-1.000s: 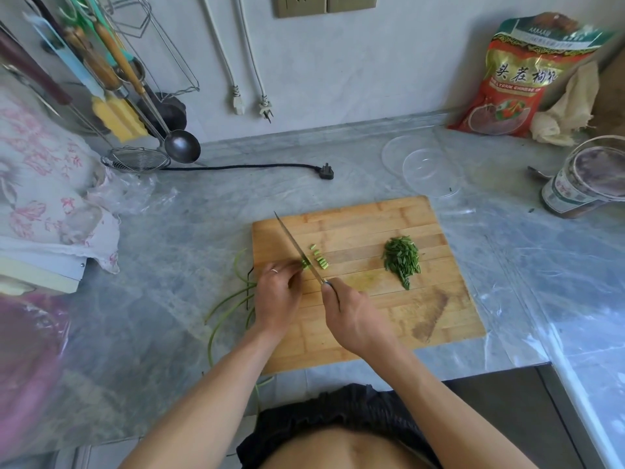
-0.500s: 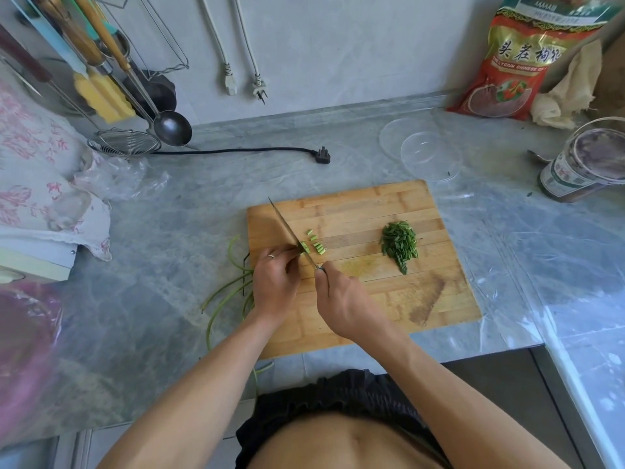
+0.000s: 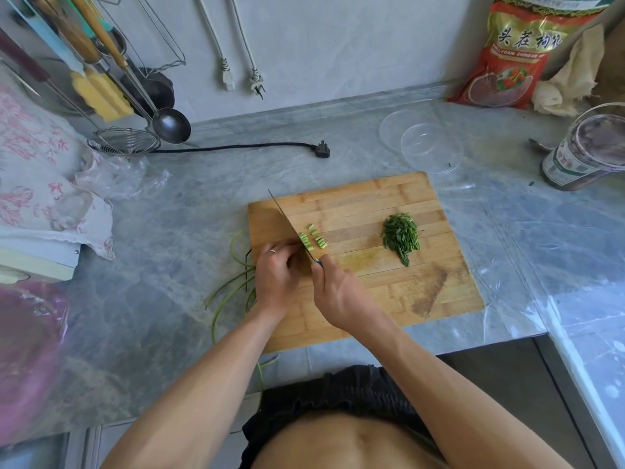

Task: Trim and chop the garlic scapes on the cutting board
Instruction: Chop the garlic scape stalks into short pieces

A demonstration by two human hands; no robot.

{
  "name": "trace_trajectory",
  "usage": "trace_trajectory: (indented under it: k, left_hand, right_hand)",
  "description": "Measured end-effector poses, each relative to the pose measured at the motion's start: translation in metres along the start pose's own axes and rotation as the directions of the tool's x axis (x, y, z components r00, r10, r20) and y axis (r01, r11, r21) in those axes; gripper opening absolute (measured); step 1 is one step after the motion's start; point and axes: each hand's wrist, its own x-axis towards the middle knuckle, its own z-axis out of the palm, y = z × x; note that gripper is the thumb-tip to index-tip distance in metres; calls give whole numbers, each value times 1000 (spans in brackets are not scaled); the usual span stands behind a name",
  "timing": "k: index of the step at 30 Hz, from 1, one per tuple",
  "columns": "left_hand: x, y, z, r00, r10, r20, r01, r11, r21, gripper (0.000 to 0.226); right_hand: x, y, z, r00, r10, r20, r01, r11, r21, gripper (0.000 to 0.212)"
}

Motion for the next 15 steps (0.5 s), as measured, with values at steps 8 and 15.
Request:
trace_trajectory:
  k: [8, 15]
  left_hand:
    - [4, 10, -7, 989, -129, -70, 120, 984, -129, 10]
    - [2, -2, -10, 998, 64, -17, -64, 998, -2, 10]
  right_hand:
    - [-2, 11, 2, 996, 33, -83, -15, 978, 209, 27]
    - [-5, 7, -1, 992, 68, -107, -36, 962, 272, 30]
